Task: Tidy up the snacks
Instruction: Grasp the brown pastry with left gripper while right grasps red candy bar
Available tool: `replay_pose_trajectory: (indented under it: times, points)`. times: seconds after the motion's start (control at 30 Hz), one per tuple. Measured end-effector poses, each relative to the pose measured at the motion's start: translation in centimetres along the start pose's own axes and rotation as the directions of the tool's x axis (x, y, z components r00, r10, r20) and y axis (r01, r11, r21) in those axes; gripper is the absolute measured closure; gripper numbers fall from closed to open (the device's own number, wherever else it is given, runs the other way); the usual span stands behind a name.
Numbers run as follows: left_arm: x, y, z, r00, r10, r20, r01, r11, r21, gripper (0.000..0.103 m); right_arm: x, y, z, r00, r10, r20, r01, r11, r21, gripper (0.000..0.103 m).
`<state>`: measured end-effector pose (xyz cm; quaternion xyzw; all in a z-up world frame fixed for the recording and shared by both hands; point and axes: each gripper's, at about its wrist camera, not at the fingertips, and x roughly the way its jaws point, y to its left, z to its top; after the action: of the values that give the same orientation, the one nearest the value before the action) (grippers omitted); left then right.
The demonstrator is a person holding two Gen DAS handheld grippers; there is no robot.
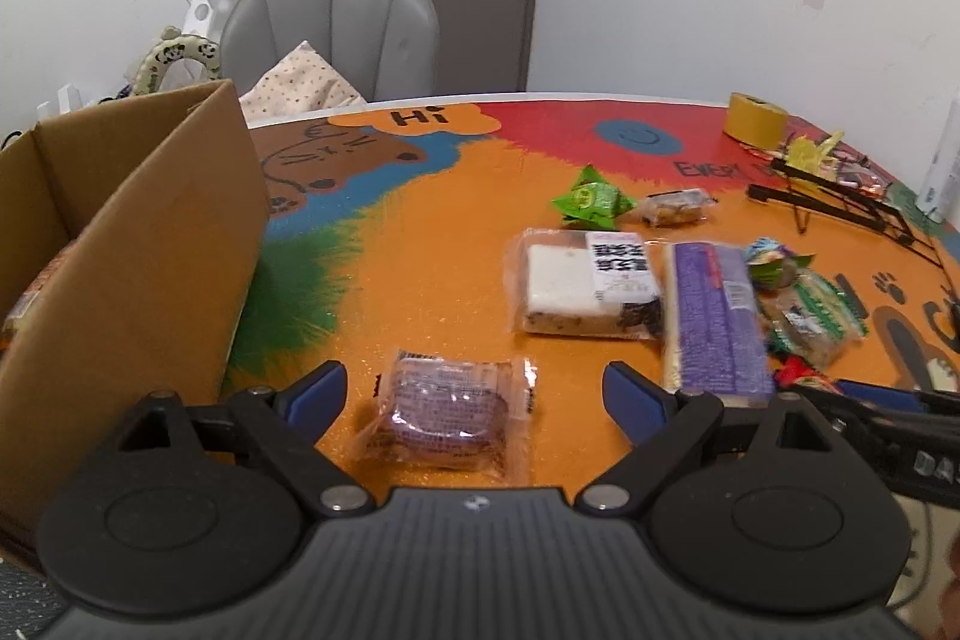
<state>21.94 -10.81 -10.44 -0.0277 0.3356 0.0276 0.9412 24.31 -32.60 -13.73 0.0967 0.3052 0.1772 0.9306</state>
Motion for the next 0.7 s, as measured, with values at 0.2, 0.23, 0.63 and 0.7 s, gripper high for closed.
replay_pose_trajectory:
  times: [0.2,0.23,0.63,0.7]
  points:
    - [0.9,-0.2,-0.6,1.000,0.018,-0.009,-0.017,0.999,0.035,0.029,-0.3,0.6,-0.4,0.999,-0.038,0.003,0.038,0.998,-0.059,0.058]
    - [0.8,-0.1,-0.7,1.000,0.010,-0.005,-0.009,0.999,0.034,0.036,-0.2,0.8,-0.4,0.999,-0.053,0.006,0.053,0.996,-0.071,0.061]
    - [-1.1,0.7,-0.9,0.998,-0.062,-0.008,0.062,0.998,-0.004,0.066,-0.9,2.1,-1.1,1.000,-0.025,-0.008,0.024,0.996,-0.081,0.085]
    - [-1.9,0.8,-0.8,0.997,-0.072,0.008,0.072,0.997,-0.005,0.066,-1.3,2.0,-1.0,1.000,-0.025,0.002,0.025,0.998,-0.062,0.085]
